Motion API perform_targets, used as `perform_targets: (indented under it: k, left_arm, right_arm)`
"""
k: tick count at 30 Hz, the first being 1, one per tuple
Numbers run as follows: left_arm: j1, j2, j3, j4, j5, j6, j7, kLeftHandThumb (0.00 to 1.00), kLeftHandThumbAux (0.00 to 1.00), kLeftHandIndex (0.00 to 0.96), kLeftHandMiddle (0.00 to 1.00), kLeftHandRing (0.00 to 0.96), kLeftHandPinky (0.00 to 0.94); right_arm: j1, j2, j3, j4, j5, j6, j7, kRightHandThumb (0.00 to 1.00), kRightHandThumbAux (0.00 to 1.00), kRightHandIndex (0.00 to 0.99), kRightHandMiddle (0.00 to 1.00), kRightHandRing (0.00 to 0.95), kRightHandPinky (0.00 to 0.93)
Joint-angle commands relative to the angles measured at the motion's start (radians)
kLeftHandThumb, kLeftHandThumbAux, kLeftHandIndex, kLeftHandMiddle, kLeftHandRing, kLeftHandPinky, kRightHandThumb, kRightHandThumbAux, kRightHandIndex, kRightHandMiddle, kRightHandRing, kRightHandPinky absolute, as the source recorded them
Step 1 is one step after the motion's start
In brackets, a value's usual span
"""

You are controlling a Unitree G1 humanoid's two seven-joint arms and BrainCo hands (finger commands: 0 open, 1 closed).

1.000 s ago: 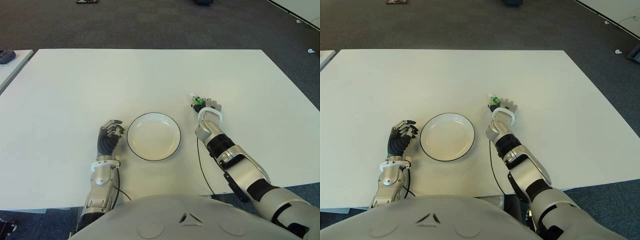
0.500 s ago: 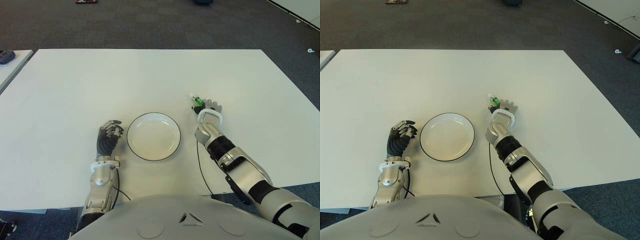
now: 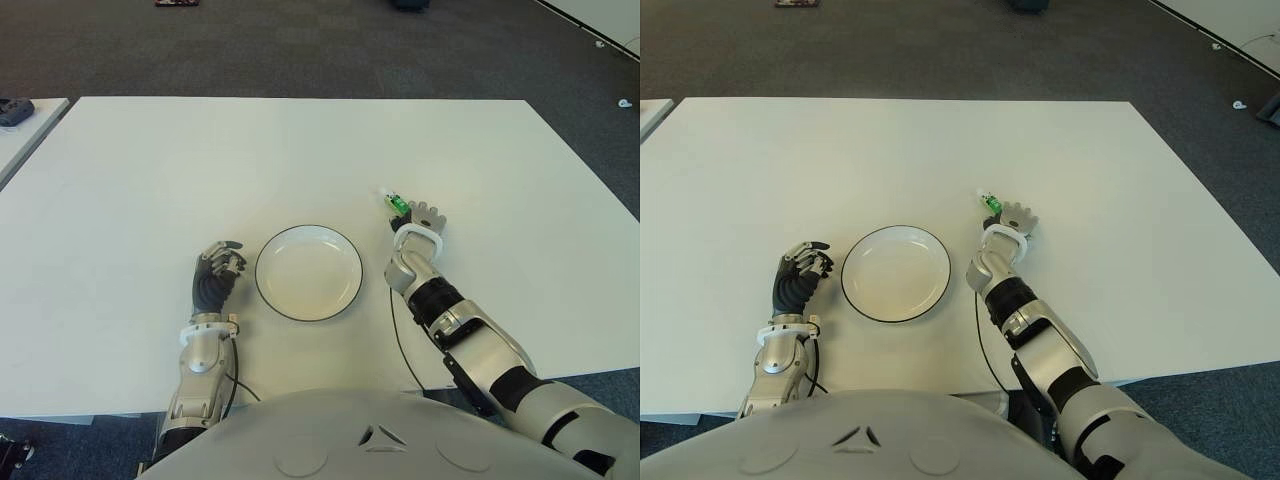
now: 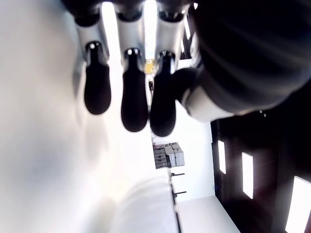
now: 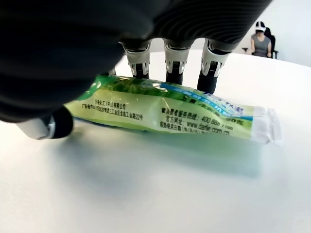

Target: Put the toothpaste on the table into the plate.

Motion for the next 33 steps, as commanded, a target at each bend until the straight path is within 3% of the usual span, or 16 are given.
perform_targets:
  k: [1, 11, 19, 20, 24, 33]
  left_arm:
    - [0.027, -0.003, 0.007, 0.039, -0.010, 0.041, -0.010, 0.700, 0.720, 0.430, 0.611, 0.608, 0.589]
    - [0.034, -0.007, 0.012, 0.033, -0.011, 0.043, -0.004, 0.699, 0.720, 0.430, 0.606, 0.598, 0.574]
    - [0.044, -0.011, 0.014, 0.021, -0.009, 0.049, 0.000, 0.698, 0.719, 0.430, 0.599, 0.589, 0.567]
    - [0.045, -0.012, 0.015, 0.020, -0.010, 0.050, 0.001, 0.698, 0.719, 0.430, 0.598, 0.588, 0.566]
    - [0.047, -0.017, 0.019, 0.014, -0.010, 0.060, 0.006, 0.700, 0.719, 0.430, 0.596, 0.587, 0.567]
    - [0.051, -0.024, 0.026, 0.000, -0.017, 0.078, 0.002, 0.701, 0.718, 0.430, 0.592, 0.583, 0.563]
  right_arm:
    - [0.018, 0.027, -0.068, 0.036, 0.046, 0.007, -0.073, 0.673, 0.363, 0.089, 0.052, 0.097, 0.200]
    - [-0.004, 0.065, -0.165, 0.128, 0.107, -0.056, -0.218, 0.767, 0.433, 0.236, 0.178, 0.249, 0.312]
    - [-0.034, 0.090, -0.207, 0.203, 0.134, -0.074, -0.291, 0.783, 0.491, 0.366, 0.248, 0.274, 0.308]
    - [-0.036, 0.092, -0.211, 0.207, 0.137, -0.075, -0.299, 0.762, 0.567, 0.387, 0.254, 0.277, 0.315]
    - [-0.039, 0.096, -0.223, 0.224, 0.146, -0.089, -0.327, 0.733, 0.673, 0.418, 0.280, 0.292, 0.336]
    - [-0.003, 0.073, -0.247, 0.203, 0.174, -0.219, -0.379, 0.730, 0.698, 0.432, 0.388, 0.366, 0.426]
